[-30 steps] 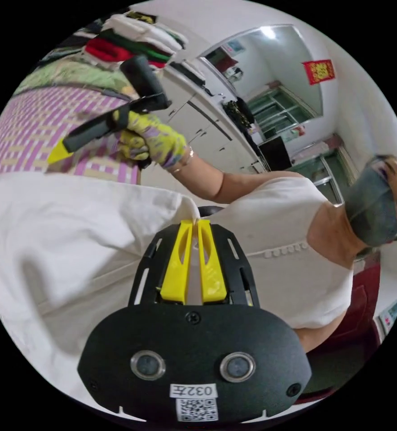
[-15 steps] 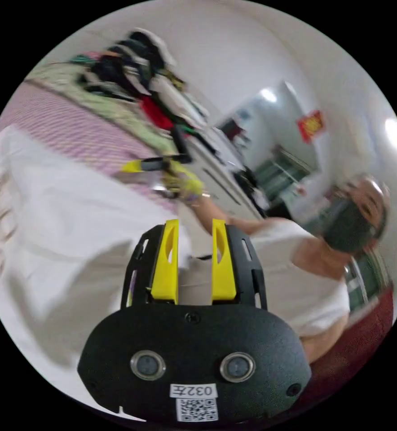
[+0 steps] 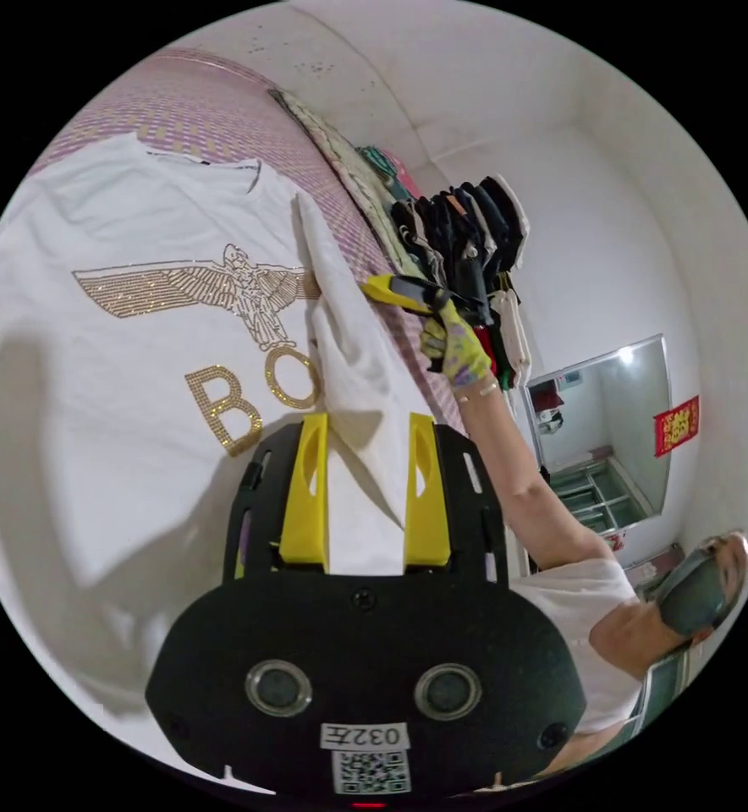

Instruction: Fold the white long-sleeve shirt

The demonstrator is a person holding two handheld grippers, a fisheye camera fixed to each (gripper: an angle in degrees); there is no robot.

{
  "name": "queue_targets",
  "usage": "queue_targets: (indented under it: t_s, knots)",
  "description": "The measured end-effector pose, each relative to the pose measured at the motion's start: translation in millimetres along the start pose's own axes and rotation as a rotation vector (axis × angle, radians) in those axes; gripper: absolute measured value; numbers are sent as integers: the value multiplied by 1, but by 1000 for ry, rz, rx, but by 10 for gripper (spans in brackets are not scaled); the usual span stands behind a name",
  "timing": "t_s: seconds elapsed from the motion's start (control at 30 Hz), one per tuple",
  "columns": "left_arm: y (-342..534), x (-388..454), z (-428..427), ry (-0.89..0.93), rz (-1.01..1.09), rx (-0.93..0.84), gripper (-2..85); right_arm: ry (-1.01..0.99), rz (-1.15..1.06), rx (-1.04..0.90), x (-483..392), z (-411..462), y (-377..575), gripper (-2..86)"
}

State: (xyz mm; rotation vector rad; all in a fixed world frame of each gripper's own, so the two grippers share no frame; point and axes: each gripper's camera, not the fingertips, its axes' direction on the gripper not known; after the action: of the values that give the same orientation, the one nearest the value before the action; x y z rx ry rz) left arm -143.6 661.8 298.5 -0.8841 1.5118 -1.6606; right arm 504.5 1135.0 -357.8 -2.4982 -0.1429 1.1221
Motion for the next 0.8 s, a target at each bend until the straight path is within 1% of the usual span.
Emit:
queue_targets:
  t_s: [0.03, 0.07, 0.17, 0.23, 0.27, 0.33, 0.43, 0.53, 0.57, 0.67, 0.73, 0.8]
  knots:
    - [-3, 3, -2, 47, 16, -14, 93, -23, -3, 5, 1, 5, -11, 82]
    - [-5, 6, -2, 57, 23, -24, 90, -31, -7, 7, 2, 7, -16, 81]
    - [-16, 24, 1, 0, 40, -85, 67, -22, -41, -8, -2, 19, -35, 62]
    - [-22, 37, -9, -52, 45, -88, 33, -18, -32, -29, -2, 22, -45, 33]
    - [-23, 38, -12, -47, 44, -86, 22, -21, -35, -26, -3, 20, -46, 24]
    - [-26, 38, -27, 43, 23, -80, -8, -44, -71, -1, -10, 9, -47, -1]
    - [-30, 44, -53, 180, 32, -32, -15, -39, -170, 23, -37, -5, -48, -8]
    - [-32, 53, -78, 239, 42, 2, -16, -58, -245, 47, -61, -11, -56, -10]
    - [-32, 54, -83, 234, 35, 10, -16, -55, -249, 48, -62, -9, -59, -10]
    - [-37, 56, -107, 133, -9, 18, -16, -50, -186, 22, -46, 11, -78, -9]
    - [-44, 61, -119, -10, -47, -2, -15, -53, -102, -44, -18, 40, -89, -6]
    - [-52, 68, -124, -126, -62, -33, -15, 0, -59, -72, -2, 54, -90, 1]
